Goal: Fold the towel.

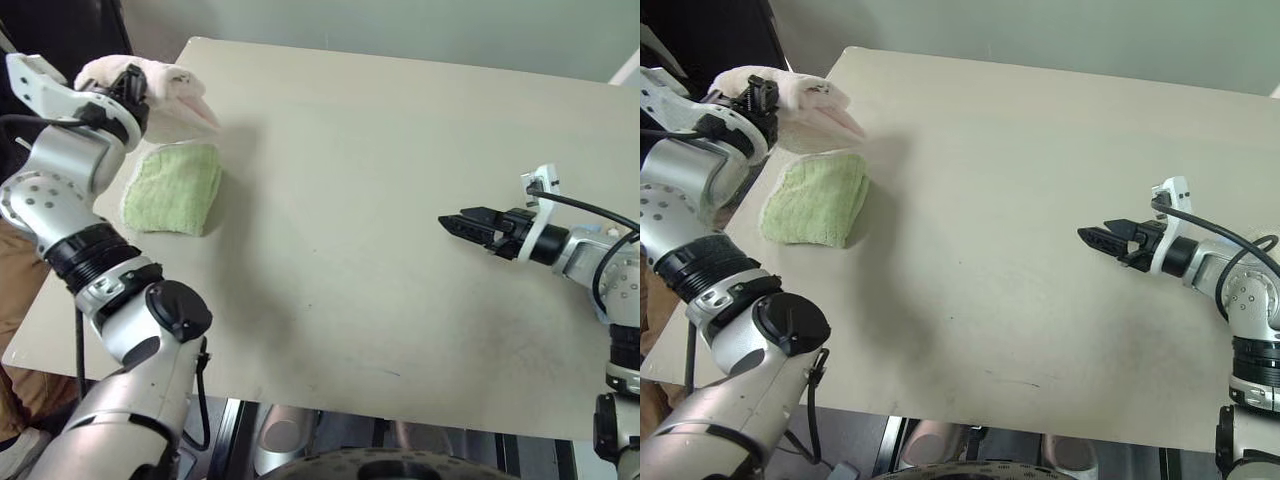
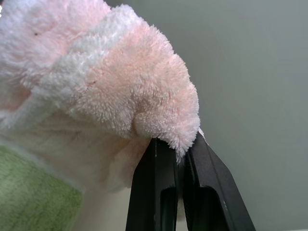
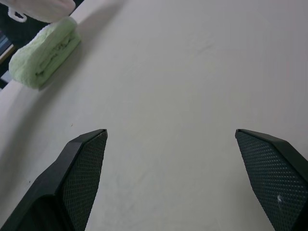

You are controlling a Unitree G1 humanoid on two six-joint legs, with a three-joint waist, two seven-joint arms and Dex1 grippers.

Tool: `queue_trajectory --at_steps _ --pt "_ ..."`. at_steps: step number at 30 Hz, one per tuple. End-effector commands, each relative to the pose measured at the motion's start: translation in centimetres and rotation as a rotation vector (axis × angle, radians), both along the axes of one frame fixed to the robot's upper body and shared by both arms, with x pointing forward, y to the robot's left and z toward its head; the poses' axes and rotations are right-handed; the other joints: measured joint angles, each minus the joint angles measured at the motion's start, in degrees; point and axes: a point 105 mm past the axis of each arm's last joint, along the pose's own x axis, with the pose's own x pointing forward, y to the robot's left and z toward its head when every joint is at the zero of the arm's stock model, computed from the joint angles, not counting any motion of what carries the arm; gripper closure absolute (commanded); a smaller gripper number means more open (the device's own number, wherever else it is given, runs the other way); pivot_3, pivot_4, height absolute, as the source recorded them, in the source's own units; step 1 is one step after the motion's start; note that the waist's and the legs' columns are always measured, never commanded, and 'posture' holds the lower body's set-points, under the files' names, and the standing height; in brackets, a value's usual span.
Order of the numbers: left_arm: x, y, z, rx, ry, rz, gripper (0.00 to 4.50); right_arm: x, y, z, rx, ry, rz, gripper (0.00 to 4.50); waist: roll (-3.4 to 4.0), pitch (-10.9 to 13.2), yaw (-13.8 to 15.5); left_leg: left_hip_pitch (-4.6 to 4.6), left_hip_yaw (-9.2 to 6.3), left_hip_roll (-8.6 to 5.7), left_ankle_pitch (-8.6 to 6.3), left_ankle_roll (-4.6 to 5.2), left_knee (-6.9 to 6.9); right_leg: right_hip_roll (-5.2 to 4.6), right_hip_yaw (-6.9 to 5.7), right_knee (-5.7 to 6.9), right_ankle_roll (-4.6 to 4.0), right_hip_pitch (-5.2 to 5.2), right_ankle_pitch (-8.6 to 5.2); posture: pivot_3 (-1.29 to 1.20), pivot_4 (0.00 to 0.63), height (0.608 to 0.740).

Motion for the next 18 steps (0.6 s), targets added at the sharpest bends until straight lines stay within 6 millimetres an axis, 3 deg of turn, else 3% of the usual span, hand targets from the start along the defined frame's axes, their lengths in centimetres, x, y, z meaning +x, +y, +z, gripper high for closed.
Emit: queue_trajectory --at_steps 1,8,18 --pt "-1.2 0.8 1.1 0.012 -0.045 0.03 4.45 0.3 0.2 1.1 -0.017 -0.041 0.031 0.0 0.0 0.0 0.0 0.06 0.0 0.0 0.0 -0.01 0.0 0.0 0.0 0.0 -0.03 0.04 0.01 0.0 0.15 0.74" --pt "-2.2 1.2 -0.4 0.012 -0.005 0.045 4.45 0.6 0.6 0.2 -0.068 -0.028 0.069 0.0 -0.1 0.1 0.0 0.11 -0.11 0.1 0.2 -0.25 0.0 0.15 0.0 0.05 -0.28 0.05 0.23 0.0 0.15 0.74" --pt "-3.0 1.3 -4.5 -0.138 0.076 0.043 4.45 1.0 0.3 0.3 -0.106 -0.046 0.088 0.0 -0.12 0.1 0.1 0.14 -0.28 0.65 0.48 -0.78 -0.1 0.86 0.06 0.07 -0.71 0.03 0.56 0.0 0.15 0.74"
